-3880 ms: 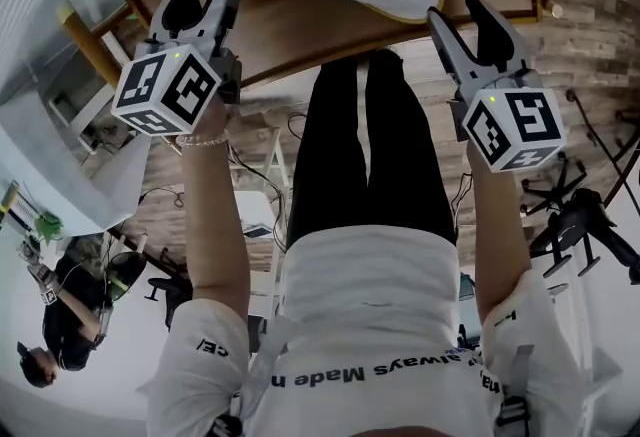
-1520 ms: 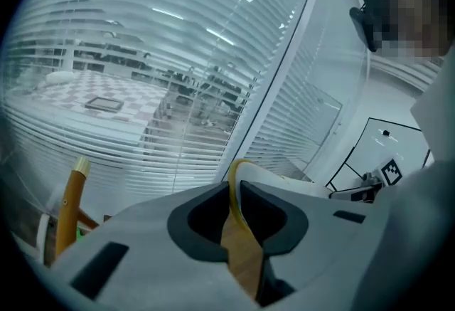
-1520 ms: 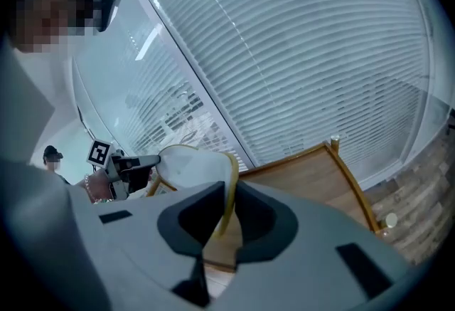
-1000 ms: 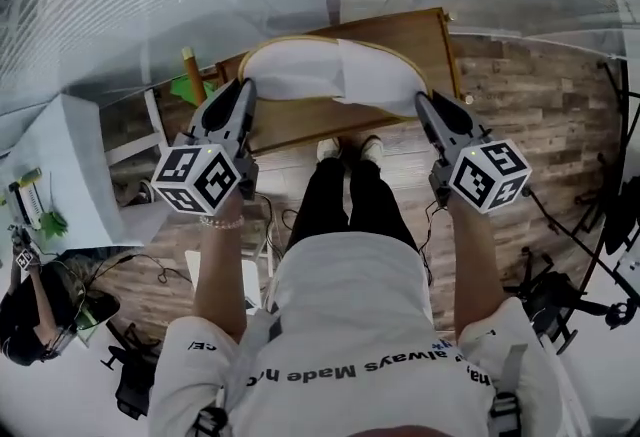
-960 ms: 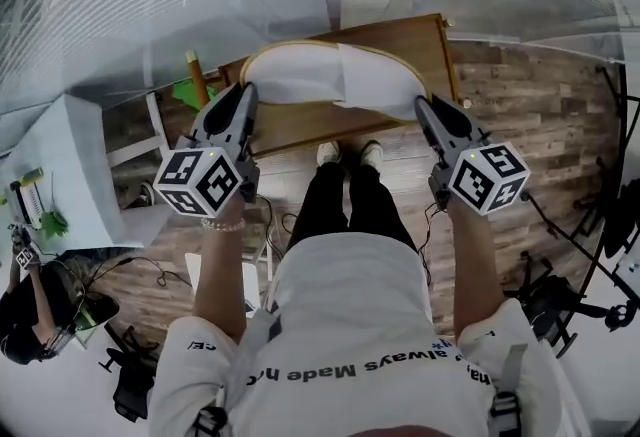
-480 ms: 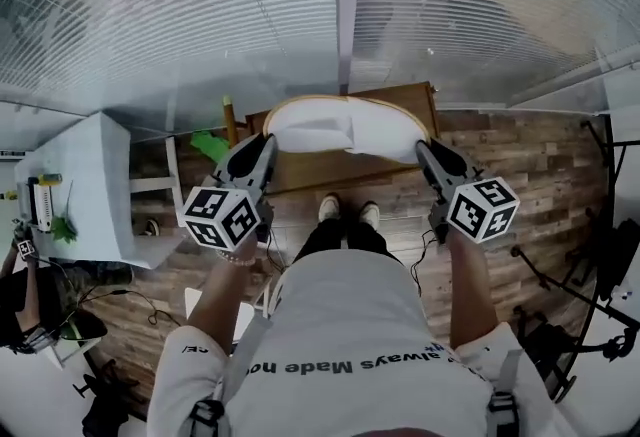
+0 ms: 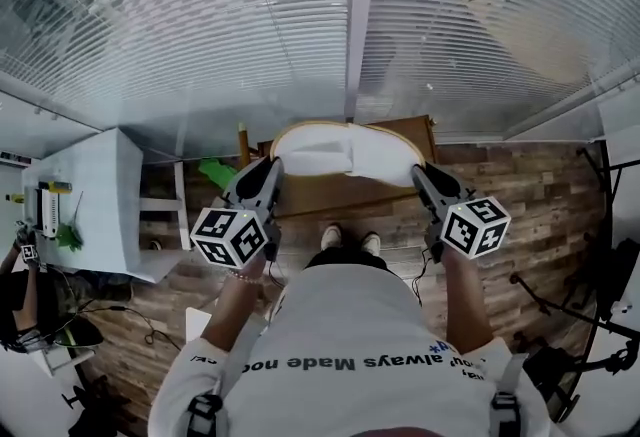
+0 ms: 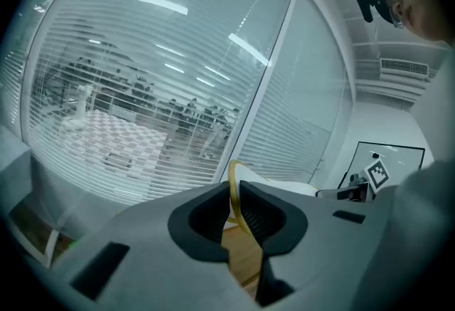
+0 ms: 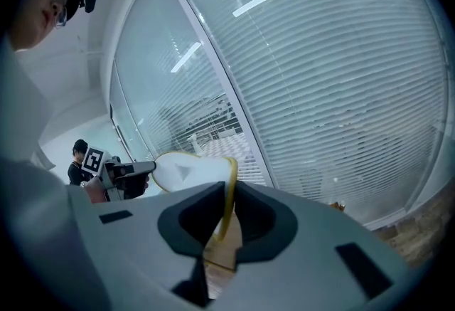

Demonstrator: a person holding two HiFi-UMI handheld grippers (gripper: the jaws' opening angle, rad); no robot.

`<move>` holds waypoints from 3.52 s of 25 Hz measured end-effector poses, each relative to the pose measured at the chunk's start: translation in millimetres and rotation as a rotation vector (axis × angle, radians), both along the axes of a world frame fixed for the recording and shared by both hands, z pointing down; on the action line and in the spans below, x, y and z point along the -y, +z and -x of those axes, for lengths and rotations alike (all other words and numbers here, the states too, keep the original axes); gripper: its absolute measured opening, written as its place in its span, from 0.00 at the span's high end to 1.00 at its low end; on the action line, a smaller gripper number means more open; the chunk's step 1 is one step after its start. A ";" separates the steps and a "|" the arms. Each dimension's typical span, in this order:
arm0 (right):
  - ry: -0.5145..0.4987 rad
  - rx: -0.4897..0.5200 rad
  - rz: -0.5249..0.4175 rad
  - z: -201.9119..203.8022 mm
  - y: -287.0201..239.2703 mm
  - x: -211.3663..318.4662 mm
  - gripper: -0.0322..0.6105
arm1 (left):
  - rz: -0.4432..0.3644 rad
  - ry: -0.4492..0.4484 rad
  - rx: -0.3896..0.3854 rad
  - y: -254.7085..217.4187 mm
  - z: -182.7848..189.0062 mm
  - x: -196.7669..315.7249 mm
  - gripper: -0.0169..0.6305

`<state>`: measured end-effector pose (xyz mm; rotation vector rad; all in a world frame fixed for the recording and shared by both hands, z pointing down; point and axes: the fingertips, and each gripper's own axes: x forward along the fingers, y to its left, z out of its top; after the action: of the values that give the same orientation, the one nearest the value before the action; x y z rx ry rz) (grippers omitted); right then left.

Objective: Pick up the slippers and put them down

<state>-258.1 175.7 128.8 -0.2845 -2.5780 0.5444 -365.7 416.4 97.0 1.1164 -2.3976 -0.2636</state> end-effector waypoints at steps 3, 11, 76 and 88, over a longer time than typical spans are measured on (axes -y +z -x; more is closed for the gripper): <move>0.004 0.006 -0.008 0.6 -1.6 -1.3 0.88 | 0.001 0.008 0.000 0.2 1.5 1.1 0.90; 0.105 0.018 -0.001 -15.3 1.1 6.6 0.88 | -0.003 0.099 0.000 3.8 6.9 21.3 0.90; 1.159 -0.016 -0.004 -494.2 -21.9 272.5 0.88 | 0.034 1.169 -0.037 -9.3 -349.3 505.0 0.90; 1.194 -0.069 0.038 -486.8 10.2 276.9 0.88 | 0.081 1.189 -0.089 29.3 -339.2 520.3 0.90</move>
<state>228.7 -101.2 139.0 1.3062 -2.4189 0.9404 -26.6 -103.8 126.4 2.1569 -1.2963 0.1872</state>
